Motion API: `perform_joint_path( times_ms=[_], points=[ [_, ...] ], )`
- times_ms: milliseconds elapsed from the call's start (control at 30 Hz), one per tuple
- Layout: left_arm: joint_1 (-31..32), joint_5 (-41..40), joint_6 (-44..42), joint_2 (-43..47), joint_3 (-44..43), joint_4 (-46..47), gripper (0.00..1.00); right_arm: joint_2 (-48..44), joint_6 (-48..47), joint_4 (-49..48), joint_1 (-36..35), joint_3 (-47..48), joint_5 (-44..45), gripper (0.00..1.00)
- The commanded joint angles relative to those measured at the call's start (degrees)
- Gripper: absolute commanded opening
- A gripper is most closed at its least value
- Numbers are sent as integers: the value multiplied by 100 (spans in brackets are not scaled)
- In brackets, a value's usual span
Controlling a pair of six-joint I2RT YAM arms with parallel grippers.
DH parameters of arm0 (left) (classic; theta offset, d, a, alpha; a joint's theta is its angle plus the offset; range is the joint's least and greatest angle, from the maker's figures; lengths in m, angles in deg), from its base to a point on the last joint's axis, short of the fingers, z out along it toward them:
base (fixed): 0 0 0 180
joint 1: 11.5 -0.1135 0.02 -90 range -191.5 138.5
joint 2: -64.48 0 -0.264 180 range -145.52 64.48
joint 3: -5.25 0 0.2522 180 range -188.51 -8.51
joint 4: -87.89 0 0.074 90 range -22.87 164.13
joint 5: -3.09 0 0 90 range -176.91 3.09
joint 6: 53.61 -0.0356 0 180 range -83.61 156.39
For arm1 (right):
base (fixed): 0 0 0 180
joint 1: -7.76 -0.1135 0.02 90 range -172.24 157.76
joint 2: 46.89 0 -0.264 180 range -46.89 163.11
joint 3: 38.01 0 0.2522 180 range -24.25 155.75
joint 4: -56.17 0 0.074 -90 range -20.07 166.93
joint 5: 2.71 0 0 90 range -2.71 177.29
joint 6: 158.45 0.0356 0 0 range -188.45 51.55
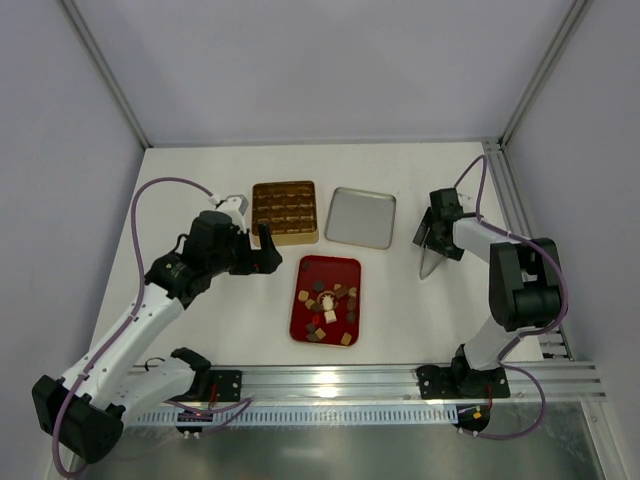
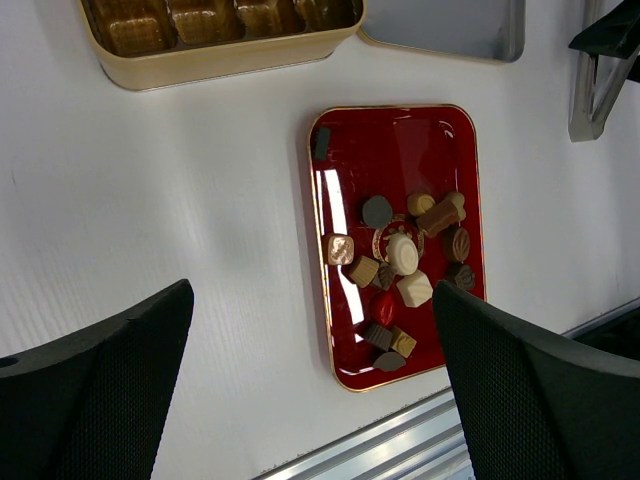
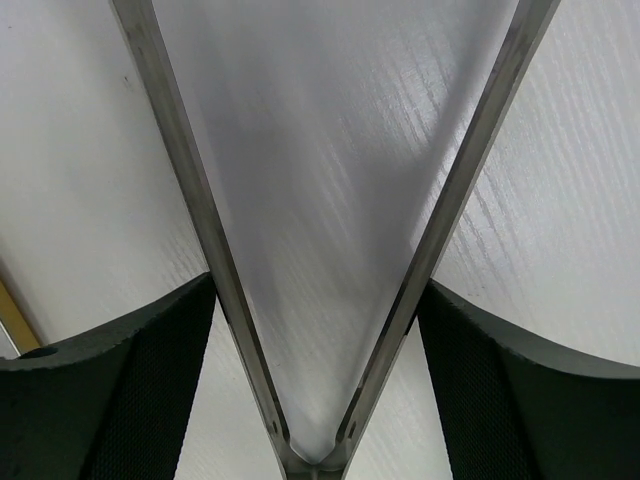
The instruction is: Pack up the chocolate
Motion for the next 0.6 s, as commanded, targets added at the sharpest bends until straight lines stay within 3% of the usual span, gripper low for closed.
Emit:
perform_joint_path(
  times_ms=[0, 133, 367, 567],
  points=[
    [-30, 64, 27, -15, 11, 145, 100, 146, -23, -105, 11, 150, -10, 80],
    [-30, 38, 18, -59, 11, 136, 100, 146, -50, -105, 20, 168, -28, 77],
    [-30, 11, 27, -76, 11, 128, 100, -47, -164, -35, 11, 212, -81, 60],
    [-30, -6, 27, -76, 11, 119, 100, -582, -278, 220, 11, 308, -125, 59]
  ],
)
